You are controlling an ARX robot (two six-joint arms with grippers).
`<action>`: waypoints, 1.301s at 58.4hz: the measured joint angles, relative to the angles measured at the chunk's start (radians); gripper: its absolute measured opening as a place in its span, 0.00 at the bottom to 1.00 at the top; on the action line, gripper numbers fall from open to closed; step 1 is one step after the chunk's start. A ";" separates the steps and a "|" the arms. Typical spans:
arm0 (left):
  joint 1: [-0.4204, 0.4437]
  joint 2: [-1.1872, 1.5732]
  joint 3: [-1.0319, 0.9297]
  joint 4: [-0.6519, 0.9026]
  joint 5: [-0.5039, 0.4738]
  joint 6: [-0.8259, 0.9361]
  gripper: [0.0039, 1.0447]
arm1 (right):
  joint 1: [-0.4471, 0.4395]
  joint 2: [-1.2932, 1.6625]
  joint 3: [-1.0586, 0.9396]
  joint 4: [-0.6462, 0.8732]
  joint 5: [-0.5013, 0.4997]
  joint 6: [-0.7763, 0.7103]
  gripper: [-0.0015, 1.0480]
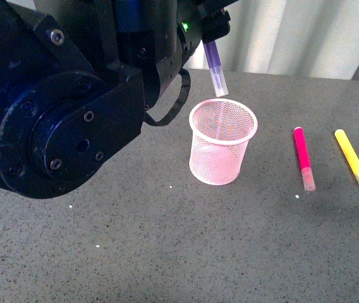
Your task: Insert purple and pink pens into pink cup
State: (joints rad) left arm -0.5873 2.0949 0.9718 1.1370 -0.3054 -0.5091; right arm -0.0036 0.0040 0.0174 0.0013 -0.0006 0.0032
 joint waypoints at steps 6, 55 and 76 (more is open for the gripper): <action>-0.010 0.005 -0.006 0.005 -0.002 0.000 0.11 | 0.000 0.000 0.000 0.000 0.000 0.000 0.93; -0.026 0.029 -0.025 0.029 0.001 0.010 0.85 | 0.000 0.000 0.000 0.000 0.000 0.000 0.93; 0.102 -0.300 -0.178 -0.214 0.211 0.044 0.94 | 0.000 0.000 0.000 0.000 0.000 0.000 0.93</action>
State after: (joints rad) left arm -0.4854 1.7950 0.7940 0.9226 -0.0948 -0.4648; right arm -0.0036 0.0040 0.0174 0.0013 -0.0006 0.0032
